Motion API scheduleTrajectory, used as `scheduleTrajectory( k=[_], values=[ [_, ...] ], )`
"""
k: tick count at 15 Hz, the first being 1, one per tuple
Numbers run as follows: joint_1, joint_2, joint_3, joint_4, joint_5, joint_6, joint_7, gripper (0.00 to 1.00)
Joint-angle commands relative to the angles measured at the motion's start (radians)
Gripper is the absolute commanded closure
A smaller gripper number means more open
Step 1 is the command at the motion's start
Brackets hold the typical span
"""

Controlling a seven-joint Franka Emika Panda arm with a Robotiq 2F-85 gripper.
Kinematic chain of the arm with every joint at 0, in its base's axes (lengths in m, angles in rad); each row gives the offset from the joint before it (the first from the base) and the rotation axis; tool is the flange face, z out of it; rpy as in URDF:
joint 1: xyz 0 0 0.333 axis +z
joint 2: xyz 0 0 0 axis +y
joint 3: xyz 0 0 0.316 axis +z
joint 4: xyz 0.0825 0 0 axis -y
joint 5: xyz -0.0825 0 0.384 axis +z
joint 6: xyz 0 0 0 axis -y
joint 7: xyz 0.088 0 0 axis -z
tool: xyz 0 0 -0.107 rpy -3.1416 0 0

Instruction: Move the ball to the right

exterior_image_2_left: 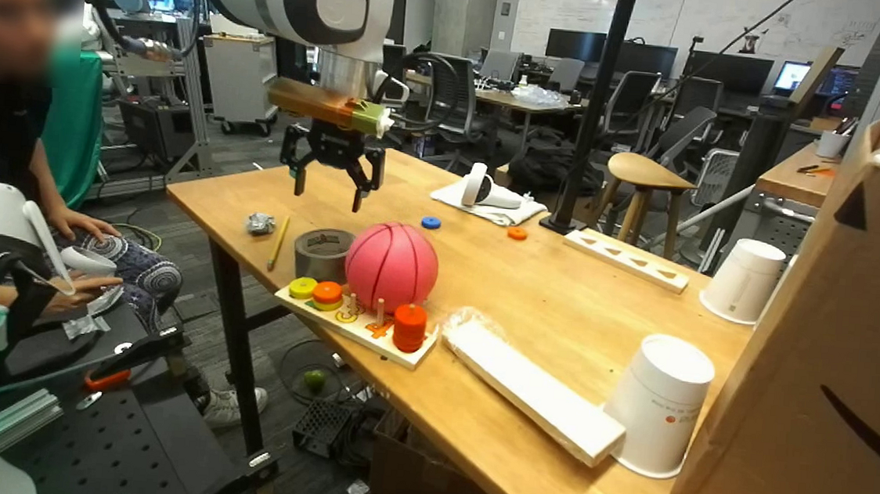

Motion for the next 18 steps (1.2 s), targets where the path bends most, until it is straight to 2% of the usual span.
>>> scheduleTrajectory(
  k=[1, 4, 12, 18],
  values=[
    [-0.046, 0.050, -0.021, 0.057, -0.082, -0.037, 0.084, 0.00],
    [-0.055, 0.023, -0.027, 0.058, -0.165, -0.053, 0.190, 0.00],
    [-0.069, -0.145, -0.033, -0.014, -0.317, -0.162, 0.340, 0.00],
    [-0.094, -0.199, -0.042, -0.124, -0.345, -0.236, 0.429, 0.00]
  ],
)
